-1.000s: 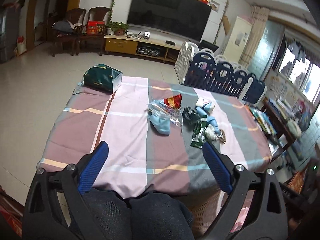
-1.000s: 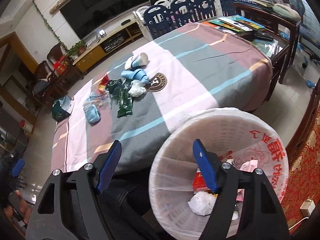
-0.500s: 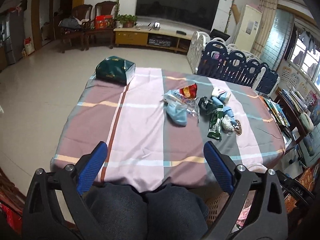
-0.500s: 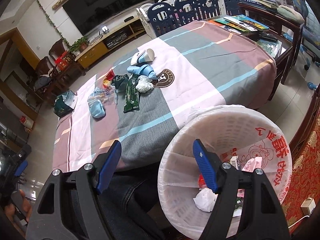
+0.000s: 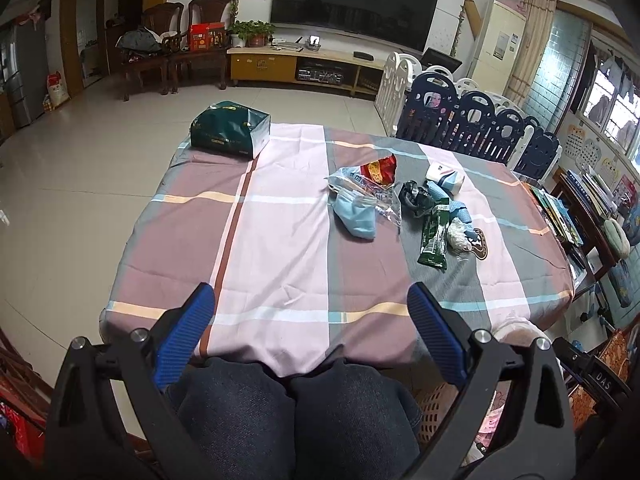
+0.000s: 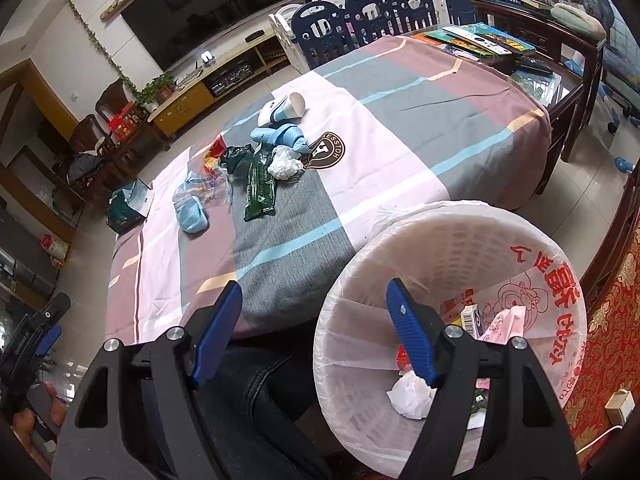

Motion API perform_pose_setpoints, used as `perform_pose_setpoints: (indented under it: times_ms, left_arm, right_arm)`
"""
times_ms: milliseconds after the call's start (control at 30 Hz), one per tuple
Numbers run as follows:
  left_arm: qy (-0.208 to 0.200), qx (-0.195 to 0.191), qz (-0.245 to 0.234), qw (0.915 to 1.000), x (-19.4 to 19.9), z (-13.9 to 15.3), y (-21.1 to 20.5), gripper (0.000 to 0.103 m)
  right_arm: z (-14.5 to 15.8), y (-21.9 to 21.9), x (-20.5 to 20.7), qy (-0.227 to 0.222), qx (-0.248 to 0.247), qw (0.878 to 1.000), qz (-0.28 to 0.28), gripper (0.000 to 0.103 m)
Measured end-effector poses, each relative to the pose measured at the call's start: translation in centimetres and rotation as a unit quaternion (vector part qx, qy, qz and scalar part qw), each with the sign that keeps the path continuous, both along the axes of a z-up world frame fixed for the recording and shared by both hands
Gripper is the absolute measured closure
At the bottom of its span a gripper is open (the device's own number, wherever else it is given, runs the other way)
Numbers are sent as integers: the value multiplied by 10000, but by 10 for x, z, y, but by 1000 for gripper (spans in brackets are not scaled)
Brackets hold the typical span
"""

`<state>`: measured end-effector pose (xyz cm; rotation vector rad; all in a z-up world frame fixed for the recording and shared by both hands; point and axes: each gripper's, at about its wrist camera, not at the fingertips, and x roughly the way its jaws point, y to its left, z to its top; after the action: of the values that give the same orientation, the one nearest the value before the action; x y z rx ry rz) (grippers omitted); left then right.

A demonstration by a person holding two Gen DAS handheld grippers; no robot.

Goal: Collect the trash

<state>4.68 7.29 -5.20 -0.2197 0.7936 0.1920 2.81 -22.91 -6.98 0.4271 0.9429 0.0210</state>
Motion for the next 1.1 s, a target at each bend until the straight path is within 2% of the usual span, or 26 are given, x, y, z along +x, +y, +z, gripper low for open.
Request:
perform_pose_setpoints:
  times_ms: [1100]
  left_arm:
    - [151, 24, 19, 9999, 2, -9, -1, 7]
  right_arm:
    - [-10, 4, -2, 82, 17, 10000, 47, 30]
